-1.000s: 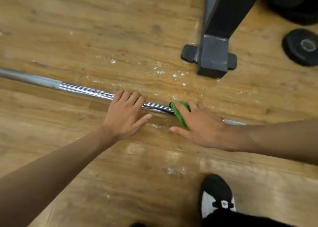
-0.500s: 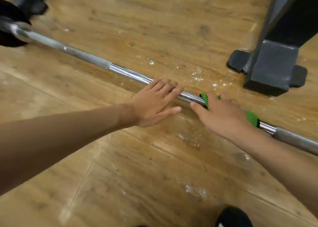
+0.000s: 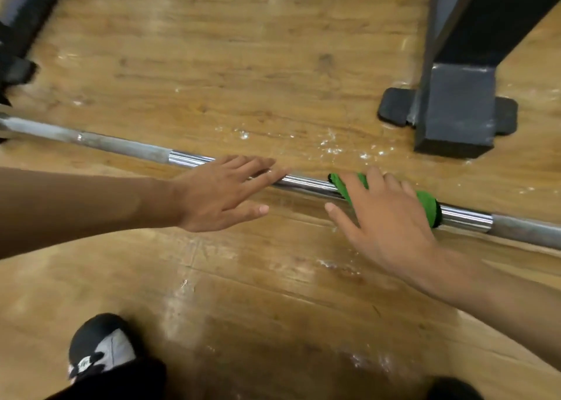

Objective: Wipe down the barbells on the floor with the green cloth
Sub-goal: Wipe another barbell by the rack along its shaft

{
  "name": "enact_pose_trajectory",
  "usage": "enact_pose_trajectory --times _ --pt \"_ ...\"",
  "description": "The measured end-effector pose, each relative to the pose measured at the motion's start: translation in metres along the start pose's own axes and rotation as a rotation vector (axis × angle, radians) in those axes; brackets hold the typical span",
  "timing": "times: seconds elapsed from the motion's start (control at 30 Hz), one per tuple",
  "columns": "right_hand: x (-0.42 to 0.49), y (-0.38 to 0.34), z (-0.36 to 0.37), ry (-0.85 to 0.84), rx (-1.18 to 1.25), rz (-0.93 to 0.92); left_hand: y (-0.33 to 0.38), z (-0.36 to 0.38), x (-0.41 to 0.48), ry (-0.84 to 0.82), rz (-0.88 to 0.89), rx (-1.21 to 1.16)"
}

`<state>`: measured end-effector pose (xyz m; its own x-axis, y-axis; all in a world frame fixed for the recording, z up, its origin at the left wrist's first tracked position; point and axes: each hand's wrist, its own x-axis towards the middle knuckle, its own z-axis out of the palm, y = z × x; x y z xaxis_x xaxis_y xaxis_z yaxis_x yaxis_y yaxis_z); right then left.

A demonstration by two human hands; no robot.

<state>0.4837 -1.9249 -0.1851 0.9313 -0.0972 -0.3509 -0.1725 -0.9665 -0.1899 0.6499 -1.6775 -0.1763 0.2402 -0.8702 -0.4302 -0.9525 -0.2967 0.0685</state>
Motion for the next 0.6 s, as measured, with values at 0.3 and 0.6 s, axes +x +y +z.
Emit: enact_pose_trajectory --times 0.3,0.6 --pt "0.003 -0.016 -0.001 -0.106 -0.154 0.105 -0.079 0.043 0.008 0.285 0.446 0.198" --pt "0.027 -0.082 -0.019 -0.282 -0.192 0.347 -0.082 0.043 0.006 0.315 0.518 0.144"
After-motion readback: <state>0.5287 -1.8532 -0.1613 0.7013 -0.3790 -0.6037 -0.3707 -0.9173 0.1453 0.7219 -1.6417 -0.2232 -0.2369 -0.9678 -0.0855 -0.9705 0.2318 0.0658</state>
